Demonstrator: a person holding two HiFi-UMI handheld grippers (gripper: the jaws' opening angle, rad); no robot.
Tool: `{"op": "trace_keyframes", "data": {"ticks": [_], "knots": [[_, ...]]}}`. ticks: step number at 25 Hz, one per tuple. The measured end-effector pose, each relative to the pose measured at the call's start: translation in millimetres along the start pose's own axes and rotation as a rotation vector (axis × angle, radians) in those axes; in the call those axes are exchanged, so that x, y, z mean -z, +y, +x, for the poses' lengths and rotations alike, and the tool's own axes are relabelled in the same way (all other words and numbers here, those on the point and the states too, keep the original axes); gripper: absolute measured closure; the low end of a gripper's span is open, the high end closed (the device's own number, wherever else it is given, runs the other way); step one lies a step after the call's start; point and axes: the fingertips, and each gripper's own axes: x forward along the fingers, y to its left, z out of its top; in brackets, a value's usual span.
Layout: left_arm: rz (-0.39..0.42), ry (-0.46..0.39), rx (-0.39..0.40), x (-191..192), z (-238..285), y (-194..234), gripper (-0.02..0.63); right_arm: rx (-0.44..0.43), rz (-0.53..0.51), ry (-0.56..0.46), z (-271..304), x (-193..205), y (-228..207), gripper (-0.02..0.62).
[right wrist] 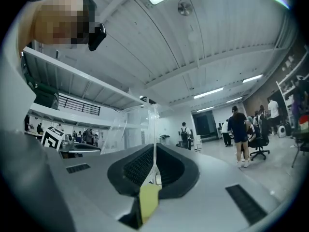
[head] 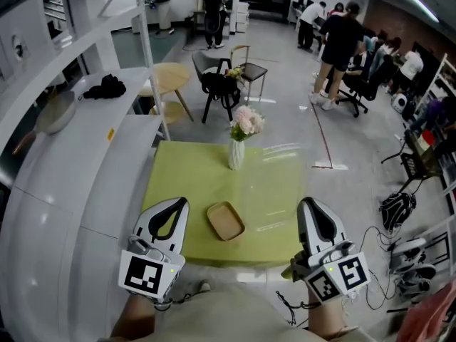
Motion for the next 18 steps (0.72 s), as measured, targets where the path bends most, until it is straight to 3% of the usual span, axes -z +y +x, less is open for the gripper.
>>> {"op": "trace_keyframes", "data": {"ticks": [5, 9, 18], "knots": [[-0.024, 0.053, -0.001, 20, -2, -5, 0.6, -0.008, 0.005, 0.067, -4, 21, 0, 0.571], [-0.014, 0.06, -0.004, 21, -3, -3, 0.6, -0.012, -0.072, 0.103, -1, 26, 6, 0.571], [0.003, 0.071, 0.004, 27, -2, -1, 0.6, -0.036, -0.106, 0.119, 5, 29, 17, 0.571]]}}
